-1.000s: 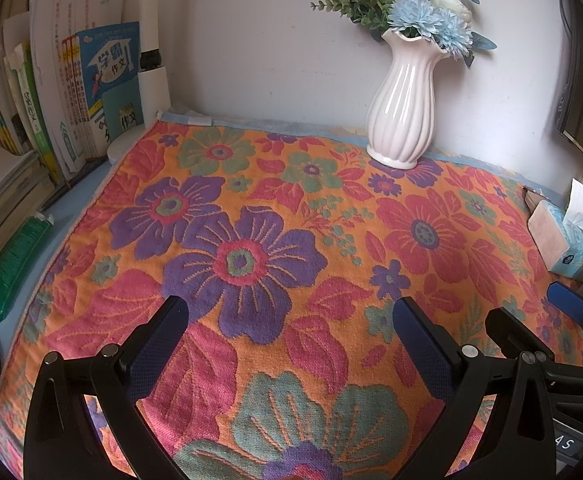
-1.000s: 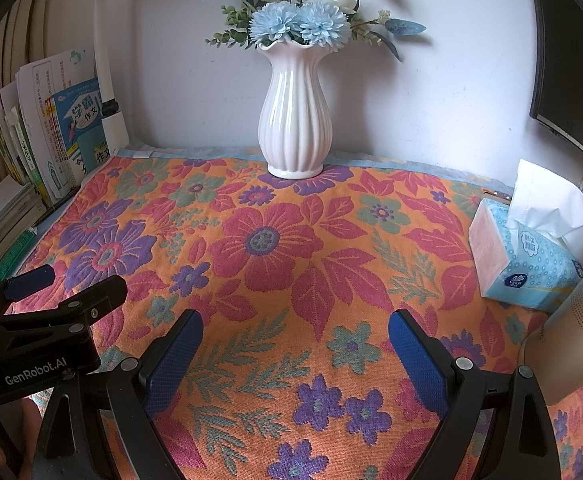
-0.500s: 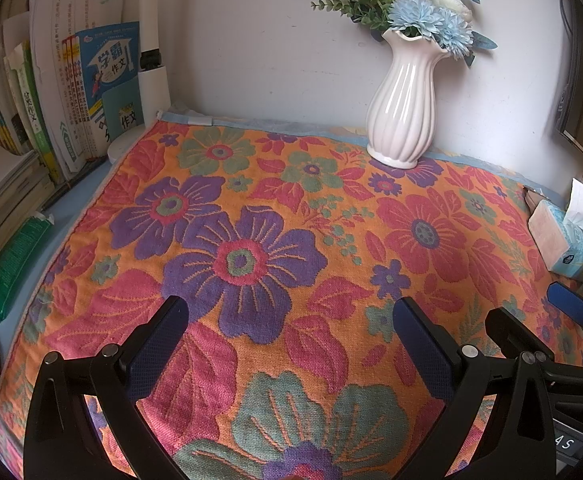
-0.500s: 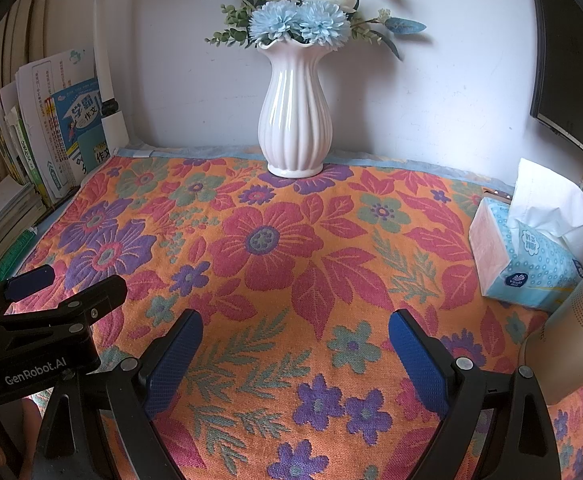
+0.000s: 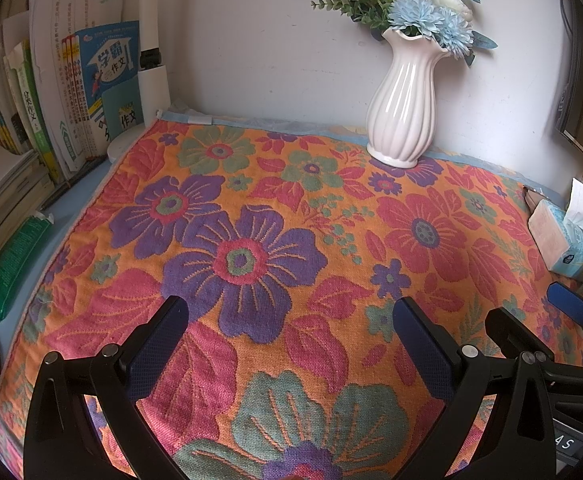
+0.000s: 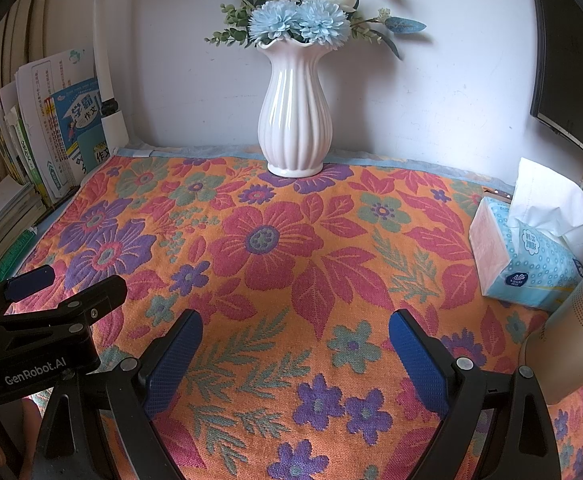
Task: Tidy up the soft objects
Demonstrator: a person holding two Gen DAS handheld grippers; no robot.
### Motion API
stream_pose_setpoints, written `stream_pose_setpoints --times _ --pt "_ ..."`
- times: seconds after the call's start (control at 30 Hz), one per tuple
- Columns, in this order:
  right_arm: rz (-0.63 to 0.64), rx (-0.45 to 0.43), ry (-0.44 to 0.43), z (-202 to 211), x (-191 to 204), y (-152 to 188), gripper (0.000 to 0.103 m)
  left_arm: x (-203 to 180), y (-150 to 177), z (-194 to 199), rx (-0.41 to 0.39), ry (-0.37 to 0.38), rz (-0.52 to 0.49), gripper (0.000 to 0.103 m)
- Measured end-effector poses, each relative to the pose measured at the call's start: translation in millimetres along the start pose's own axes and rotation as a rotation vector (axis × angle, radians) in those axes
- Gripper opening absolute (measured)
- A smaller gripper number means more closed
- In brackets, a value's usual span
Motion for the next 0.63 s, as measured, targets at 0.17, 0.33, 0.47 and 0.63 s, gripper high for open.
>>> stream_pose_setpoints --times 0.17,0.33,0.47,0.63 --pt "0.0 0.0 0.0 0.0 -0.1 -0.1 0.094 0.0 0.1 0.0 0.0 0.0 0.0 0.102" --pt "0.0 0.001 -0.001 -0.1 0.3 0.3 0.094 0.2 -0.2 -0.2 0.001 0.0 0.0 0.102" --pt "0.0 0.001 -0.001 -0.3 -0.1 0.1 0.094 -0.5 0.4 0.8 -0.013 -0.008 -0.003 0.102" --pt "0.012 0.011 0.01 -1.8 3.1 2.3 0.094 -1.2 2.0 10.6 -0.092 -0.006 -0.023 0.102"
Point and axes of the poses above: each gripper's, at about its wrist camera, not at the fingertips, and z roughly against the way its jaws point, x to its left, y to its underside, the point moved 2 cm from there along -z, roughly the way its jaws point, and after that the axes turned 8 degrees about x, right-handed, at the moved point
